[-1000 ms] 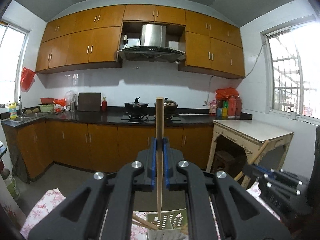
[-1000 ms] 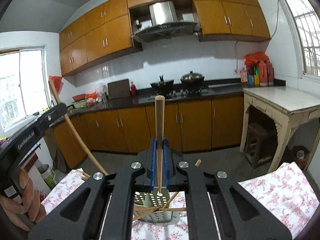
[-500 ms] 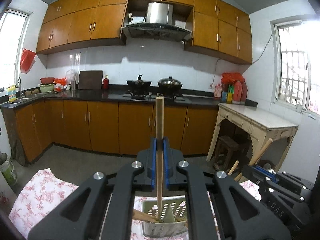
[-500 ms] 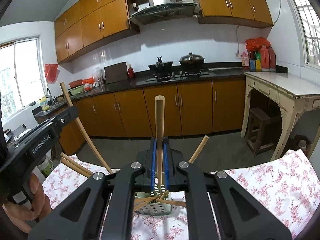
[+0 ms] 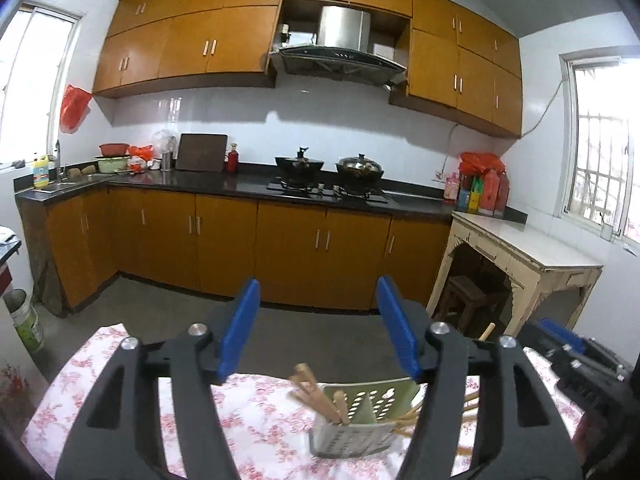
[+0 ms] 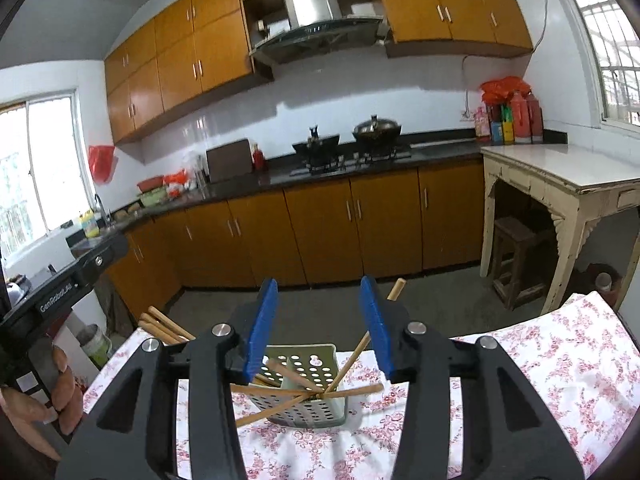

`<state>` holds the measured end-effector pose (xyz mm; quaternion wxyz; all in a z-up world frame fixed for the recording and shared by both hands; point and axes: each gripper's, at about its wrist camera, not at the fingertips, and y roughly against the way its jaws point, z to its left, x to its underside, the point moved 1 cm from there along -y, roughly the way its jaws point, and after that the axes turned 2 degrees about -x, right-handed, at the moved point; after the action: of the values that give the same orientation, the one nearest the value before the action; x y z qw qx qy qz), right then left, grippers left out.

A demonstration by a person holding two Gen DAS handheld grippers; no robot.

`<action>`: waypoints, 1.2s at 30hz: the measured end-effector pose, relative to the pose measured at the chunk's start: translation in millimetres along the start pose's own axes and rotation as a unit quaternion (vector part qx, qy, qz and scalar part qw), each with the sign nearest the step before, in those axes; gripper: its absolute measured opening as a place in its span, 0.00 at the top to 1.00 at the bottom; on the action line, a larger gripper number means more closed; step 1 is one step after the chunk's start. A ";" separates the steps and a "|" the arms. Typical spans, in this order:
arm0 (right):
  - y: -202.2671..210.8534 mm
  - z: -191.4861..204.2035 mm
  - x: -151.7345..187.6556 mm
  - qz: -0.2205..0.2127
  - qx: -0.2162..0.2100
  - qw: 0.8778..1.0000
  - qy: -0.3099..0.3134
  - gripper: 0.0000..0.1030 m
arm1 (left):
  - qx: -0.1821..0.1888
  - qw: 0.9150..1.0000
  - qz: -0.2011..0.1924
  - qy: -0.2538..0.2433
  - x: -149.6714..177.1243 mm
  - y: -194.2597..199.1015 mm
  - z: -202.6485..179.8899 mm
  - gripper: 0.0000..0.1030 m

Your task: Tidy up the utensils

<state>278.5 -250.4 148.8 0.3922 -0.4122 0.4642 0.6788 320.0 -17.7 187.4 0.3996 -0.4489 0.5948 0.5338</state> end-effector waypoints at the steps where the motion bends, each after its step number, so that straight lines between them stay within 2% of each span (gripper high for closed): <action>1: 9.5 1.2 -0.1 -0.006 -0.001 1.000 0.000 0.56 | -0.001 1.000 -0.003 0.000 0.3 10.3 5.3 0.36; 5: 44.6 7.6 7.3 -0.028 -0.002 1.000 0.001 0.35 | -0.003 1.000 -0.008 -0.003 9.9 46.9 22.6 0.25; 7: 63.2 13.5 17.0 -0.037 -0.001 0.999 0.006 0.27 | -0.004 1.000 -0.007 -0.006 22.0 71.4 32.8 0.15; 9: 81.1 19.2 28.4 -0.043 0.000 0.999 0.009 0.13 | -0.005 1.000 -0.003 -0.010 33.9 90.8 40.0 0.10; 12: 101.6 29.0 44.0 -0.054 0.017 0.998 0.026 0.02 | -0.014 1.000 -0.002 -0.020 56.9 121.6 50.1 0.04; 14: 115.1 36.7 57.6 -0.062 0.033 0.997 0.043 0.02 | -0.018 0.999 0.003 -0.030 72.8 140.0 55.2 0.04; 21: 143.9 51.0 116.1 -0.061 0.044 0.995 0.072 0.02 | -0.044 0.997 0.035 -0.056 132.6 179.2 64.8 0.04; 26: 153.5 53.0 160.7 -0.046 0.057 0.994 0.080 0.02 | -0.039 0.997 0.039 -0.057 175.1 205.3 68.4 0.04; 31: 159.3 53.6 194.0 -0.023 0.059 0.995 0.083 0.02 | -0.047 0.997 0.032 -0.054 200.3 225.0 66.4 0.04; 36: 163.2 48.7 224.8 0.011 0.054 0.997 0.060 0.02 | -0.052 0.996 0.050 -0.059 228.5 231.5 63.5 0.04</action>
<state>40.4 -212.9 2.3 0.3776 -0.4254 0.5272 0.6313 33.9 27.1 26.2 0.3826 -0.4067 0.5633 0.6090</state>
